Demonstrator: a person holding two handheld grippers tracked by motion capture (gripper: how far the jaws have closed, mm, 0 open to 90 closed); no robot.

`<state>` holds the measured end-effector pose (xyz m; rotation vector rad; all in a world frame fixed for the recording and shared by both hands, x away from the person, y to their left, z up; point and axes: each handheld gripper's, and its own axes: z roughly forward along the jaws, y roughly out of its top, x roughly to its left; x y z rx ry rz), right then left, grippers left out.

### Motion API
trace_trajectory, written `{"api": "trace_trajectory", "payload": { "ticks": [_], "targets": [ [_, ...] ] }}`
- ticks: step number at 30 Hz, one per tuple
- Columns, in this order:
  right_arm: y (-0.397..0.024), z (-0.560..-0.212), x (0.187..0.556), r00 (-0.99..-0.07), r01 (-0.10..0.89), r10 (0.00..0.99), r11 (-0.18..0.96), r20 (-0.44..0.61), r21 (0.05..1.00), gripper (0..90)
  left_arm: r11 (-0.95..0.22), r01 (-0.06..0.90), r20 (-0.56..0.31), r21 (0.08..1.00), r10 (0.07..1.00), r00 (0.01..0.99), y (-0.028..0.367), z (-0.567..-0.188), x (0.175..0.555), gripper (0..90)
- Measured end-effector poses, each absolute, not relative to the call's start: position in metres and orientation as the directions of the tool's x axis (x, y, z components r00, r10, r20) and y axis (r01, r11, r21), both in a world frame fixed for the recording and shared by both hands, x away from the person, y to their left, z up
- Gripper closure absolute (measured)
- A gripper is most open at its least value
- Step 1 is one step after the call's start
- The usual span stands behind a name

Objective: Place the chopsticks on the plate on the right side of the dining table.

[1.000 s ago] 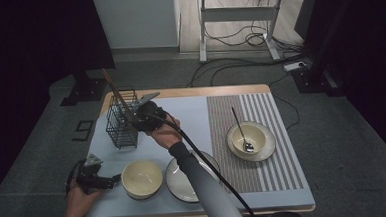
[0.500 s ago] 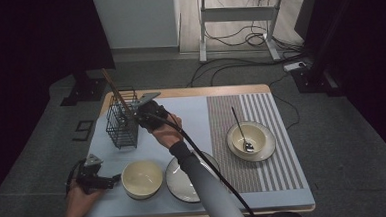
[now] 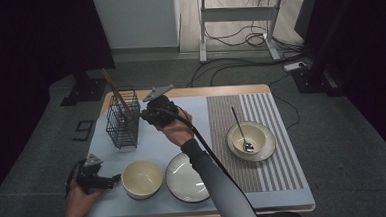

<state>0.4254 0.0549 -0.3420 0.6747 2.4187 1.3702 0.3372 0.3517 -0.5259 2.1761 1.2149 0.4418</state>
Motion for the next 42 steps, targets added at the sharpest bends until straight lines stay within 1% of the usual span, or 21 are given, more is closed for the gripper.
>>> {"api": "trace_trajectory", "payload": {
  "ticks": [16,27,33,42],
  "targets": [
    [0.019,-0.314,0.413,-0.848,0.236,0.530,0.422,-0.026,0.875,82.6,-0.402,0.650,0.001,0.646,0.851,0.526,0.351,-0.526,0.337,0.0],
    [-0.005,-0.294,0.400,-0.834,0.219,0.551,0.400,-0.042,0.890,82.7,-0.397,0.651,-0.005,0.647,0.852,0.524,0.352,-0.526,0.337,0.0],
    [-0.020,-0.296,0.396,-0.826,0.228,0.562,0.393,-0.036,0.891,82.8,-0.398,0.652,-0.006,0.646,0.851,0.525,0.352,-0.526,0.338,0.0],
    [-0.037,-0.311,0.394,-0.828,0.254,0.560,0.383,-0.005,0.888,82.8,-0.395,0.649,-0.017,0.651,0.846,0.533,0.356,-0.524,0.336,1.8]
  ]
}}
